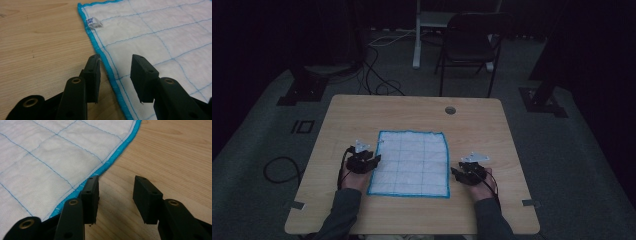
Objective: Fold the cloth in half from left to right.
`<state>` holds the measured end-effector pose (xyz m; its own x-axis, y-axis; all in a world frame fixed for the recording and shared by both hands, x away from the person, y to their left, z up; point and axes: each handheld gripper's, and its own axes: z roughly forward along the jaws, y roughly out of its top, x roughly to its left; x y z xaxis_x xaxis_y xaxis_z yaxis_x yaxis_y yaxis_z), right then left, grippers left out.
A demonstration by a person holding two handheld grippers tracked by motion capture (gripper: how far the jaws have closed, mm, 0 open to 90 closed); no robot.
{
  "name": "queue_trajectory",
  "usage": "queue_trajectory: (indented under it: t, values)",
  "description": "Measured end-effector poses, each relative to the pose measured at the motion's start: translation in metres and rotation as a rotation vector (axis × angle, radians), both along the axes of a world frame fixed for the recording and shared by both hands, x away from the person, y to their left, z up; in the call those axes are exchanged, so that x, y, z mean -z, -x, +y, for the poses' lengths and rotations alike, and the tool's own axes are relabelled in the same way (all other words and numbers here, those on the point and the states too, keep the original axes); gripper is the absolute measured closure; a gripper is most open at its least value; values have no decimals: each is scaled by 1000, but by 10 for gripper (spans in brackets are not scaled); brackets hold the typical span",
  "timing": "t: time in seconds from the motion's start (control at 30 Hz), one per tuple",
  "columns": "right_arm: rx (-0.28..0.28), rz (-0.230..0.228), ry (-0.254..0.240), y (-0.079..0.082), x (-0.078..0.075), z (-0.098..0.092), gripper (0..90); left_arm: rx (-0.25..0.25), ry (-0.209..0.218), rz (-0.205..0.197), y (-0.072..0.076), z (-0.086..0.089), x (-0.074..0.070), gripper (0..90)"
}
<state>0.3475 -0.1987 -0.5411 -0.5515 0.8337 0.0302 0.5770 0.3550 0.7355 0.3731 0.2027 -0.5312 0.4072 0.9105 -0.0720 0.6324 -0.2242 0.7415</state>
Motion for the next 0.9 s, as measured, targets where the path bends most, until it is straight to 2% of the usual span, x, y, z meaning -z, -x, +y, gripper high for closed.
queue_trajectory:
  t: [0.23,0.47,0.57,0.6,0.9]
  values:
    - [2,0,6,0,1,1,564,2,-15,25,-3,-1,8,598]
    - [-3,-5,4,1,1,2,564,17,9,22,-3,-7,9,582]
    - [-5,-8,2,1,1,3,564,26,50,25,-5,-9,11,581]
    - [-5,-10,1,1,1,3,564,21,51,23,-5,-10,11,581]
    - [-12,-17,2,2,1,6,568,32,9,-1,-2,-22,12,681]
